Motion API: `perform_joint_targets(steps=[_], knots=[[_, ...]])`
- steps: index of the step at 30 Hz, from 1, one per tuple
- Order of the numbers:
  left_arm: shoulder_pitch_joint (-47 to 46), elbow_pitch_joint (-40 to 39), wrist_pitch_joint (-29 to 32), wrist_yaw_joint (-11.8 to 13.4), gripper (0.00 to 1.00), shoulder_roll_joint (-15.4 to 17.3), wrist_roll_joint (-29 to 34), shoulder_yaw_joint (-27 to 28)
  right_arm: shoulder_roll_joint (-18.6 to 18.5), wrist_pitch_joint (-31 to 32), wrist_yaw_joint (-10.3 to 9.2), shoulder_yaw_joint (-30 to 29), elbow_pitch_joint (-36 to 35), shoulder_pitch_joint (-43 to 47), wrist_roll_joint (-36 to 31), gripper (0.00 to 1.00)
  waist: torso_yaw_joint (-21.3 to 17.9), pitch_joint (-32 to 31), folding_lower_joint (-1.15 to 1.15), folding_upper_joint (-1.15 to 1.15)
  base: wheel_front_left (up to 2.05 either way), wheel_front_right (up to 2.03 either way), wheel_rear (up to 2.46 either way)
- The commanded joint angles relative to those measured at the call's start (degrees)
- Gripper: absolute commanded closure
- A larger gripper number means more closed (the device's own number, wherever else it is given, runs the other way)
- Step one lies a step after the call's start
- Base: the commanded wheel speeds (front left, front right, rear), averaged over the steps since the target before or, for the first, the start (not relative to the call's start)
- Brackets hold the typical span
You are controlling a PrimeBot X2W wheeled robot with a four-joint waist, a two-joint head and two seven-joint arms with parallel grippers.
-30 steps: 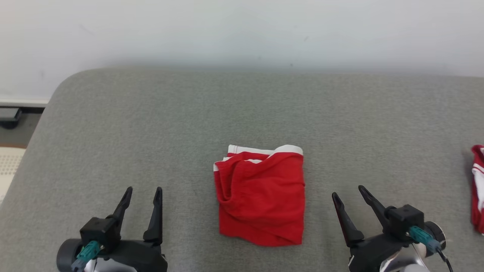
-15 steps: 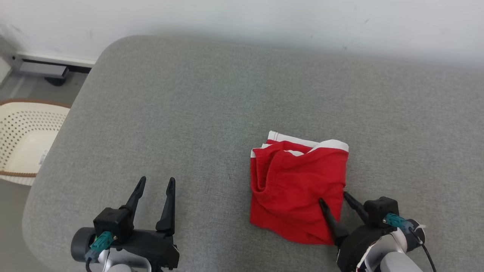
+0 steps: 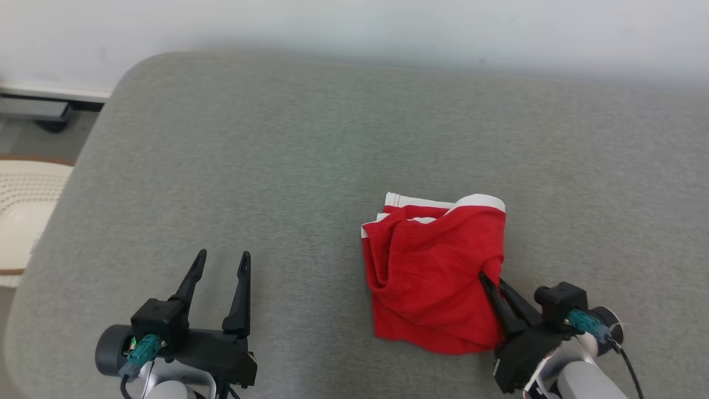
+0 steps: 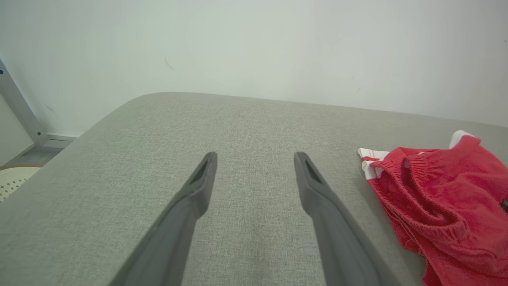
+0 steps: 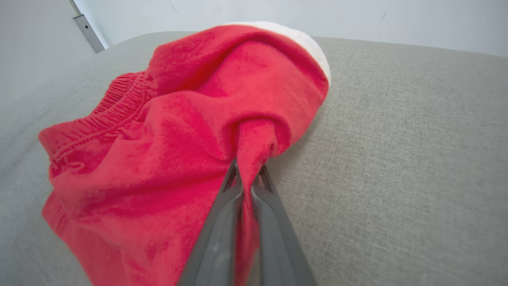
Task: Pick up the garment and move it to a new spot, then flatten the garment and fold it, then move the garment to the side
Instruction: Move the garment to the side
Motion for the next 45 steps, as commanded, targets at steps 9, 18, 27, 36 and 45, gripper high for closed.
perform_joint_targets(steps=[9, 18, 27, 36, 45], knots=[[-0.34, -2.52, 0.25, 0.57, 0.0, 2.02, 0.12, 0.55, -3.59, -0.88, -0.04, -4.7, -9.43, 7.05, -4.73, 1.0, -13.53, 1.15, -0.01, 0.0, 0.0, 0.0, 0.0], [-1.32, -5.68, 2.38, 0.62, 0.0, 3.74, 0.5, 0.02, -5.9, 1.17, -0.04, -12.7, -20.7, 12.03, -7.98, 1.0, -25.03, 2.84, -0.01, 0.0, 0.0, 0.0, 0.0], [-3.58, -8.1, 4.18, 0.7, 0.0, 4.71, 0.84, -0.32, -9.59, 3.26, -0.04, -12.75, -23.65, 1.73, -6.68, 1.0, -29.28, 5.47, -0.01, 0.0, 0.0, 0.0, 0.0], [-4.69, -9.56, 5.34, 0.57, 0.0, 5.33, 1.38, -1.43, -19.02, 3.95, -0.04, -4.29, -20.01, -12.19, -1.64, 1.0, -30.39, 7.35, -0.01, 0.0, 0.0, 0.0, 0.0], [-6.14, -9.95, 4.83, 0.41, 0.0, 5.15, 0.97, -1.73, -32.87, 7.11, -0.04, 9.15, -19.77, -21.57, 5.89, 1.0, -28.24, 9.69, -0.01, 0.0, 0.0, 0.0, 0.0]])
